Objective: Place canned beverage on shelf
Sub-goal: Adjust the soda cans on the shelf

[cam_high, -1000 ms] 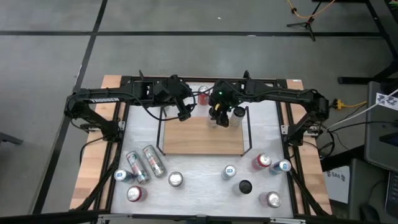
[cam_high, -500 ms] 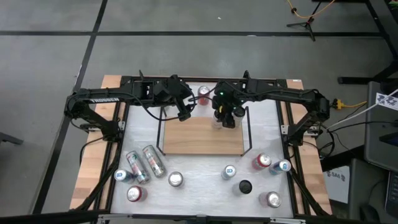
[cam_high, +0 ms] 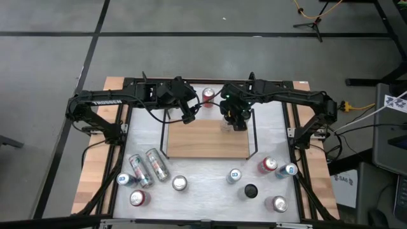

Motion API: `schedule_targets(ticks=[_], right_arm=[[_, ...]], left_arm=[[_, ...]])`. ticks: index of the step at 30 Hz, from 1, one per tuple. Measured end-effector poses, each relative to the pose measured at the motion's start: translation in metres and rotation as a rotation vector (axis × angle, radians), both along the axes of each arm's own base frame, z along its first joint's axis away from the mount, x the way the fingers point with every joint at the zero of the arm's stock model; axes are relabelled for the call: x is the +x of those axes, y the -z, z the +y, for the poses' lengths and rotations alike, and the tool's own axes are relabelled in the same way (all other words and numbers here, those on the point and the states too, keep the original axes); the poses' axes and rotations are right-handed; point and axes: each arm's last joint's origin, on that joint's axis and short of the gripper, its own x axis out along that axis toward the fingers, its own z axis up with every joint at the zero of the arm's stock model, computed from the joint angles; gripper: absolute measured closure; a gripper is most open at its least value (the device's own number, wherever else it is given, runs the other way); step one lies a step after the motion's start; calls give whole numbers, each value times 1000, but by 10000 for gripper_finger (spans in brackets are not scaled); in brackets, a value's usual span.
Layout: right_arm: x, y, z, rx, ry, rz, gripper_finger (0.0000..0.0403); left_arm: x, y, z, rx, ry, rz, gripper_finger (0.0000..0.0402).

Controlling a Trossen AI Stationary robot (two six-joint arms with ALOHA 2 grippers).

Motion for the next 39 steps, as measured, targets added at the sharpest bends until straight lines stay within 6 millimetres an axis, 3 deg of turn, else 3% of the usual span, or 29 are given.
schedule_targets(ticks=[19, 39], right_arm=[[-2, -5, -2, -66, 3, 31, 139], [-2, -5, 0, -18, 1, 21, 139]], left_arm=[[0, 0, 0, 0, 0, 1, 88], [0, 0, 0, 0, 0, 0, 88]])
